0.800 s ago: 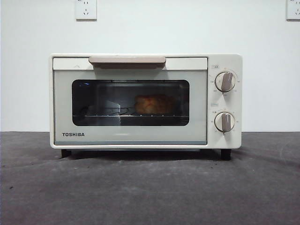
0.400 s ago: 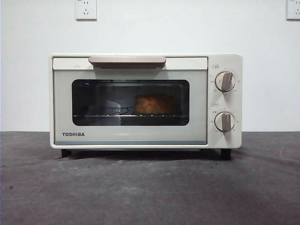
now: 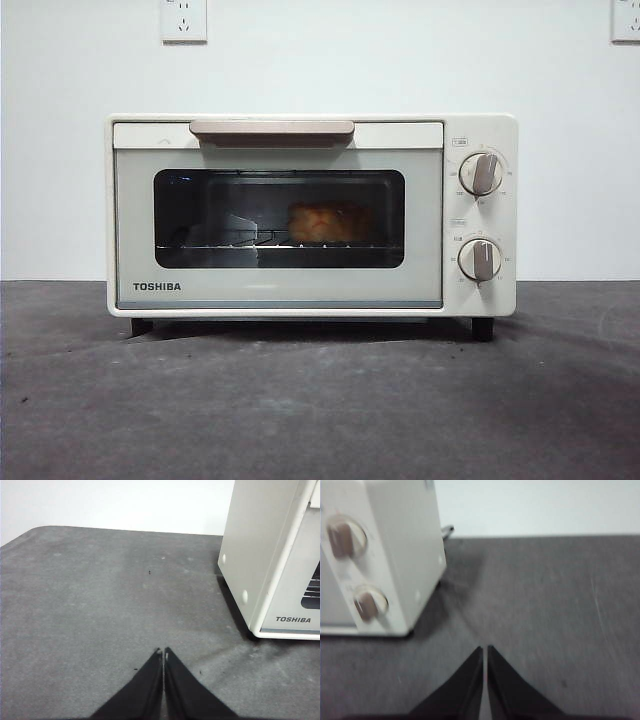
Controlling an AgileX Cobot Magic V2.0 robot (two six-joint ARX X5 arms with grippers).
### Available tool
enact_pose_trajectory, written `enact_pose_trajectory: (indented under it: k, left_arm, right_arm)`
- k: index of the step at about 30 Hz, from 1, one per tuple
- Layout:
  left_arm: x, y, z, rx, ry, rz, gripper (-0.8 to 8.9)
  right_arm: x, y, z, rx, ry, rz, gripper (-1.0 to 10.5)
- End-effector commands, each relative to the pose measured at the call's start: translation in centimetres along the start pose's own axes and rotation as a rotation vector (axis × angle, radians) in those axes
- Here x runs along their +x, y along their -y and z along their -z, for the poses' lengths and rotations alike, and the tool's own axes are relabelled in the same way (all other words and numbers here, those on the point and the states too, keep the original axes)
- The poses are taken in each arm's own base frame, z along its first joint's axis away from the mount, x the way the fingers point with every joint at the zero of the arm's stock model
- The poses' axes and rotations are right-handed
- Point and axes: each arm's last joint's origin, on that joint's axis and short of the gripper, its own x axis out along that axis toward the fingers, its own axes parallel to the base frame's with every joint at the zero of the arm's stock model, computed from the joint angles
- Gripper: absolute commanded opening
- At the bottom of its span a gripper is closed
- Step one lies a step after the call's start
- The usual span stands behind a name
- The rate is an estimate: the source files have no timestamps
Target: The left arm flap open the oven, the right arm pick bread and place it into oven, the left arm flap close the oven
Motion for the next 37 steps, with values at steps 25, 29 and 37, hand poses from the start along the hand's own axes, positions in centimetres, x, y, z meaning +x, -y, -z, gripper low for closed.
enact_pose_trajectory:
  k: [25,29,37]
  left_arm:
    - [0.20,-0.08,0.70,0.016,-0.022,-0.012,0.10]
    - [0.20,-0.08,0.70,0.016,-0.022,-0.012,0.09]
    - [0.20,-0.08,0.70,0.016,-0.022,-0.012,0.09]
  right_arm:
    - [-0.14,0.18,0.20,-0.061,0.003,0.022,0.1]
    - [-0.14,0.18,0.20,-0.061,0.003,0.022,0.1]
    - [-0.14,0.18,0.20,-0.061,0.003,0.022,0.1]
